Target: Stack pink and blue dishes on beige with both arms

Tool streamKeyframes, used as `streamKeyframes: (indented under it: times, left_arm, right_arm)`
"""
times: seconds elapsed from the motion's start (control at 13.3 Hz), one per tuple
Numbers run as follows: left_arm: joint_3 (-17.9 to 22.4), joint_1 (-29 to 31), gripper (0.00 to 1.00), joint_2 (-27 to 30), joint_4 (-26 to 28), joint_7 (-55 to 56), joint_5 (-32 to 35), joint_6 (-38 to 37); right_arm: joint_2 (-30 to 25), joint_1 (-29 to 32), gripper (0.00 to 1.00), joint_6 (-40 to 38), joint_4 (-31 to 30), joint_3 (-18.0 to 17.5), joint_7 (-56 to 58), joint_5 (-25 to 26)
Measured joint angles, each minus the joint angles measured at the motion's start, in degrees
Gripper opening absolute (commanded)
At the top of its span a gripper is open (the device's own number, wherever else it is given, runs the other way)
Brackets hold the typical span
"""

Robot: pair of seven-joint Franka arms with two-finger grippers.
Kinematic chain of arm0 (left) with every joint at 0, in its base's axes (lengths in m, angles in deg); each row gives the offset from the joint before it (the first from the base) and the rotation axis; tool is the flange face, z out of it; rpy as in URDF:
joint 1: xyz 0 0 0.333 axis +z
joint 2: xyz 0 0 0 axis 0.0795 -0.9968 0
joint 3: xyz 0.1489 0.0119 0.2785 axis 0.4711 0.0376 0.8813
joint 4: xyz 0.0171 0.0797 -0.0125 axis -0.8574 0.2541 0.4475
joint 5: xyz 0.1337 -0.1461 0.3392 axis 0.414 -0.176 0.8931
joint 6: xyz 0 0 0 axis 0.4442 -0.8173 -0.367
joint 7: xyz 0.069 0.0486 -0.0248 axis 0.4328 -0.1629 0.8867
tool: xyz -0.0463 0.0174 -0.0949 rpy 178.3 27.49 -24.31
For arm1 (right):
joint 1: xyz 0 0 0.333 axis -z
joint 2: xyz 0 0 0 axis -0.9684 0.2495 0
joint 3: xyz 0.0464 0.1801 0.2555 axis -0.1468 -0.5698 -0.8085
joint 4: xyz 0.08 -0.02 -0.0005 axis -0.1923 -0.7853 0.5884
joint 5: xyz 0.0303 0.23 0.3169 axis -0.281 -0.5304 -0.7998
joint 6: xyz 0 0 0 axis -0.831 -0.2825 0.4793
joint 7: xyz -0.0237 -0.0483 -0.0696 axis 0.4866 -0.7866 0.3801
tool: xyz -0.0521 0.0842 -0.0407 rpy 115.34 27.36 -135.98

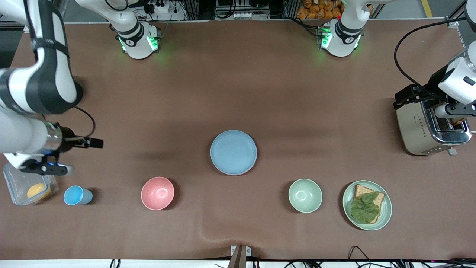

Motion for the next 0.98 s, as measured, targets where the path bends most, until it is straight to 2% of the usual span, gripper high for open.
streamKeyframes:
  times: [0.38, 0.6, 0.98]
  left_arm:
    - [-0.2, -0.2, 1.0, -0.2, -0.9, 0.0, -0.1, 0.4]
    - [-0.2, -0.3, 1.0, -0.3, -1.0, 0.0, -0.1, 0.4]
    - [-0.1, -0.1, 1.0, -0.5, -1.1, 0.0, -0.1, 0.5]
  right_arm:
    - [-11.9, 4.1, 1.0, -0.6, -5.2, 0.1, 0.1, 0.6]
    - [-13.7, 4.2, 1.0, -3.3, -6.1, -0.2, 0.0, 0.6]
    - [-13.7, 3.8, 1.0, -3.7, -6.7, -1.1, -0.1, 0.6]
